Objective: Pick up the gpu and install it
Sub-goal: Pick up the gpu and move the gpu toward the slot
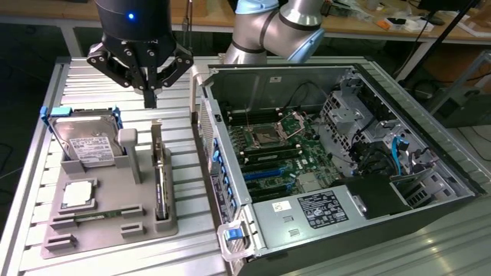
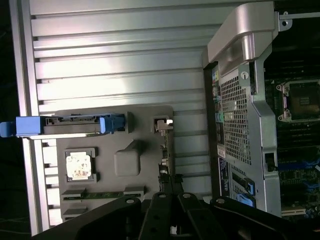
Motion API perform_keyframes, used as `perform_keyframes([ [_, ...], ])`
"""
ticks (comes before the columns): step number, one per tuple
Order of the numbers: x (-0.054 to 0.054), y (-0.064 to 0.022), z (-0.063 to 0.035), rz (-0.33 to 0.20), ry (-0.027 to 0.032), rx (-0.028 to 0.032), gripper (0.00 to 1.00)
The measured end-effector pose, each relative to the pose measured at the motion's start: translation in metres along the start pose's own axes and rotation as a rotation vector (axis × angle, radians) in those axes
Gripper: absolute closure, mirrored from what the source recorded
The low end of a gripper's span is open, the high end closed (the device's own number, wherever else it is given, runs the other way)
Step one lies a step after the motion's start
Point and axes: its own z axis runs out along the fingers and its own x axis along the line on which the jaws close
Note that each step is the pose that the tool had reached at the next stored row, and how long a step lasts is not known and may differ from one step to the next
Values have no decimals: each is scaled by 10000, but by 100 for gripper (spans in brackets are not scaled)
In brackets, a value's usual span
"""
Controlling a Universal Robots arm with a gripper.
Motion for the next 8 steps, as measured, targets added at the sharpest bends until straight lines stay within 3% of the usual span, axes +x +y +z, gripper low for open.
perform_keyframes([
  [8, 0, 0, 0, 0, 1, 0, 89],
])
